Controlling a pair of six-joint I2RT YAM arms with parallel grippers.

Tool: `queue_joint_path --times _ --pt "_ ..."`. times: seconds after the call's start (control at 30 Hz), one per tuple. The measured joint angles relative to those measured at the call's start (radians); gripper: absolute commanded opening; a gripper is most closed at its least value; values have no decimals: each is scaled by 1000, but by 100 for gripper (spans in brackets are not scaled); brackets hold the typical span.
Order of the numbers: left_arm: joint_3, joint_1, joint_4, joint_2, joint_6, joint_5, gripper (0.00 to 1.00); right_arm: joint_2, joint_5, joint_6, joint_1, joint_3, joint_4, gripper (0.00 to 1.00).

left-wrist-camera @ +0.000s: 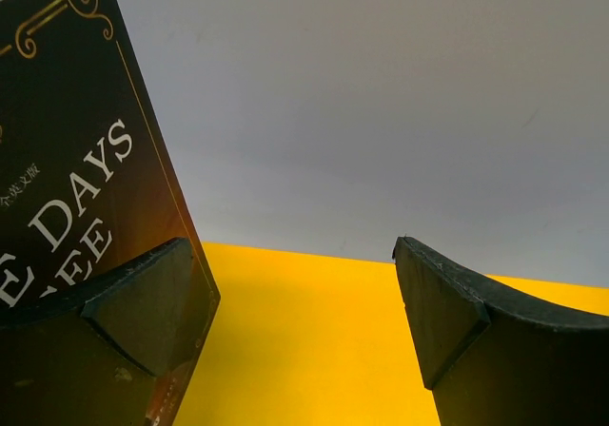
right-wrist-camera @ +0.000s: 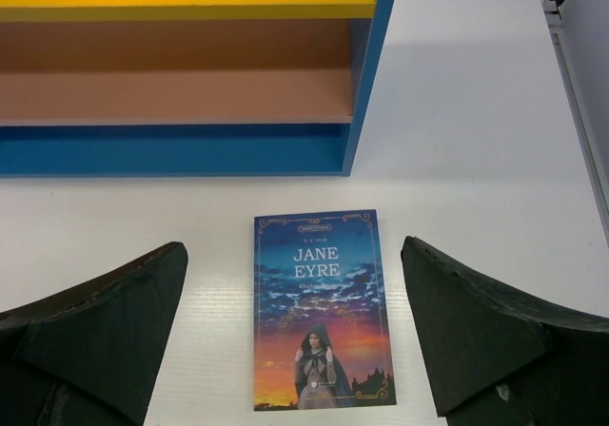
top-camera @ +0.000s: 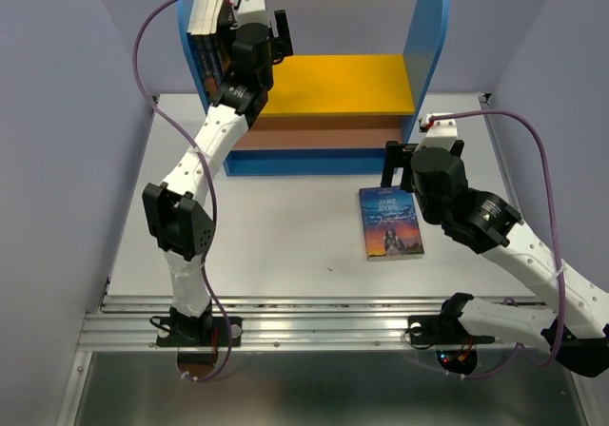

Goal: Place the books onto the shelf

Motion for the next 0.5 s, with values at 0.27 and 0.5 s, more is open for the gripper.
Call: queue_joint_path --times 0.27,0.5 --pt "-12 0 2 -30 -1 78 99 0 -2 3 0 0 0 100" --pt "-25 -7 2 -84 0 143 99 0 -11 3 0 0 0 100"
